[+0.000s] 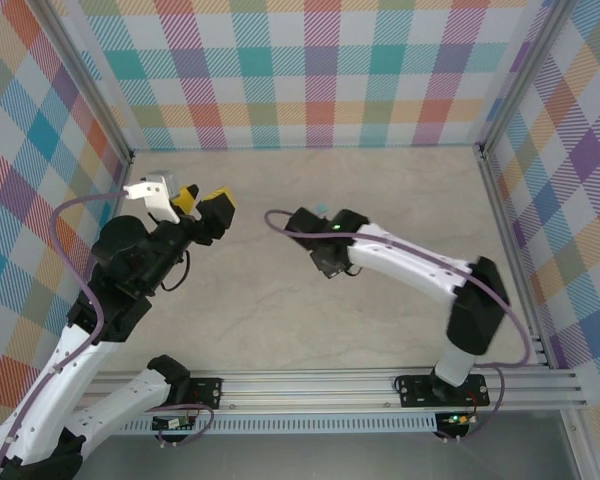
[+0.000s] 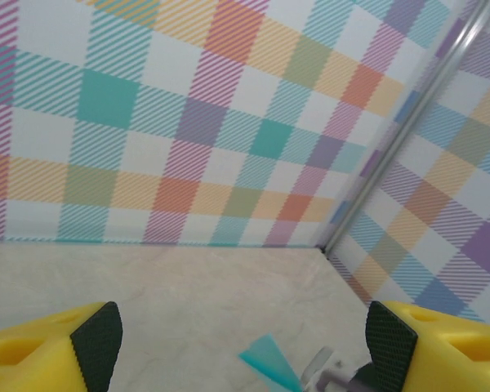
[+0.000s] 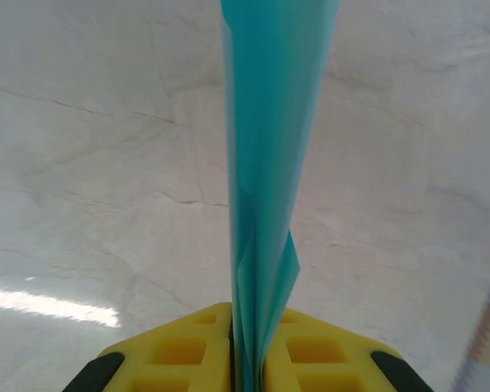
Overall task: Fold a paper plane with a square sheet of paper (fold left side to right side)
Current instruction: Turn over the paper at the center of the table.
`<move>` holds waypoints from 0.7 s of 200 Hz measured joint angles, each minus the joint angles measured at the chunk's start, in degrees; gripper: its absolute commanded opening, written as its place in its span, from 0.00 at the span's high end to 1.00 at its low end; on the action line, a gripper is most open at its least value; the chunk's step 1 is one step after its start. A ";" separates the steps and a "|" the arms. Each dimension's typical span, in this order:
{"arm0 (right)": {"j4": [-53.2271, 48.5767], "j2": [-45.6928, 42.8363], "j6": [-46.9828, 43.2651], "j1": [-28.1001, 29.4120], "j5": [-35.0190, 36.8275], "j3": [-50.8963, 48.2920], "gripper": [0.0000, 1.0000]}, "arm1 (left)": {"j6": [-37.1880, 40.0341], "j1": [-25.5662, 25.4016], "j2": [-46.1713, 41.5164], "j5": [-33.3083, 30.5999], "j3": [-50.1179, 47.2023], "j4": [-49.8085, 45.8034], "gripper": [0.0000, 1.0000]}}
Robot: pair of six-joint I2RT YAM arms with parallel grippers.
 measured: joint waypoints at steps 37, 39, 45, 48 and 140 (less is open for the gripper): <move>-8.74 15.54 2.67 2.78 7.39 9.44 0.86 | 0.00 0.00 0.02 -1.97 -0.20 -0.46 0.19; -9.01 16.28 2.69 2.82 7.52 9.88 0.86 | -0.02 0.00 0.02 -2.05 -0.20 -0.46 0.19; -9.70 18.12 2.64 2.99 8.13 10.97 0.85 | -0.02 0.00 0.02 -2.14 -0.22 -0.46 0.19; -10.12 19.19 2.62 3.10 8.50 11.61 0.85 | -0.02 0.00 0.02 -2.21 -0.22 -0.46 0.19; -14.03 31.87 0.13 3.74 10.34 15.43 0.55 | -0.33 0.00 0.15 -2.23 -1.38 -1.14 0.18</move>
